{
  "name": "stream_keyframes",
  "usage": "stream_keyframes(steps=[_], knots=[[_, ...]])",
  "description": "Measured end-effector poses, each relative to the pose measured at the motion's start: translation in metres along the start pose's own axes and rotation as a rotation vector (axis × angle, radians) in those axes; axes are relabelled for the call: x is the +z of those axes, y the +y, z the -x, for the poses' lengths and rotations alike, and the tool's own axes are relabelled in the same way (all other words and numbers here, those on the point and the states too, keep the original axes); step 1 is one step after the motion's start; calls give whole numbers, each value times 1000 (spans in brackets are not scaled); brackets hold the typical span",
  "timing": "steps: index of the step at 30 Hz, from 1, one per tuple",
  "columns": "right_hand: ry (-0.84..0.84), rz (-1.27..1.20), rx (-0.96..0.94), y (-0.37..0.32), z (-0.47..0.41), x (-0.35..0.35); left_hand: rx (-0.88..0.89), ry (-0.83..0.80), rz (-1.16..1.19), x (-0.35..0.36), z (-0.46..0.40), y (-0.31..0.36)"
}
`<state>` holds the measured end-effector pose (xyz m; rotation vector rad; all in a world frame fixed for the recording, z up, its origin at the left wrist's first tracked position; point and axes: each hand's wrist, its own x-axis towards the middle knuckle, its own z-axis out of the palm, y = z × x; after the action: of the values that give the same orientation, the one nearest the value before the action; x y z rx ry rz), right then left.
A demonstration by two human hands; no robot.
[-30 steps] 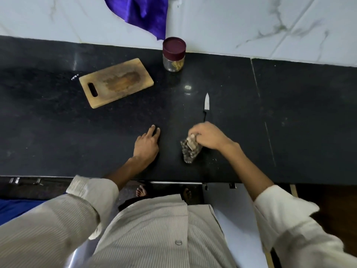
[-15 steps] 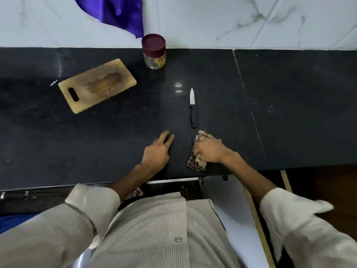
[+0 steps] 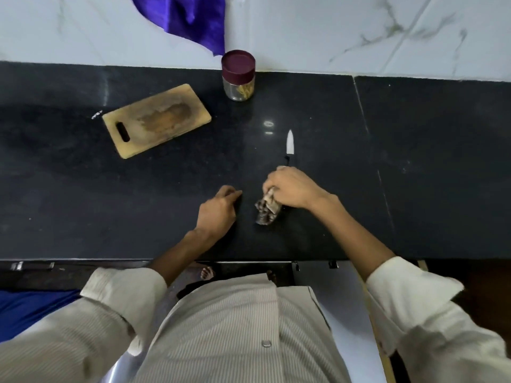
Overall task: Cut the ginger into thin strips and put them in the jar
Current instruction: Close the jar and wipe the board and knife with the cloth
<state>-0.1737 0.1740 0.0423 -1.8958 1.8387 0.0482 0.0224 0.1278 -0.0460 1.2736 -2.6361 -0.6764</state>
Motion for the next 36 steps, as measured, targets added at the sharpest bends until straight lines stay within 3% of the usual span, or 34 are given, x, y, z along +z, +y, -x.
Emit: stream_keyframes(steps=[9, 12, 16, 22, 31, 36], knots=[[178, 0, -102, -104, -137, 4, -468, 250, 18, -50, 37, -92], [35, -4, -140, -130, -158, 20, -596, 284, 26, -53, 47, -101], [-173, 106, -328, -141, -147, 55, -631, 310, 33, -49, 51, -103], [-303, 168, -461, -77, -88, 60, -330, 210, 65, -29, 30, -70], [-341, 315, -269, 25, 20, 36, 67, 35, 72, 10, -18, 5], [-381, 323, -159, 62, 50, 40, 129, -6, 66, 22, -31, 32]])
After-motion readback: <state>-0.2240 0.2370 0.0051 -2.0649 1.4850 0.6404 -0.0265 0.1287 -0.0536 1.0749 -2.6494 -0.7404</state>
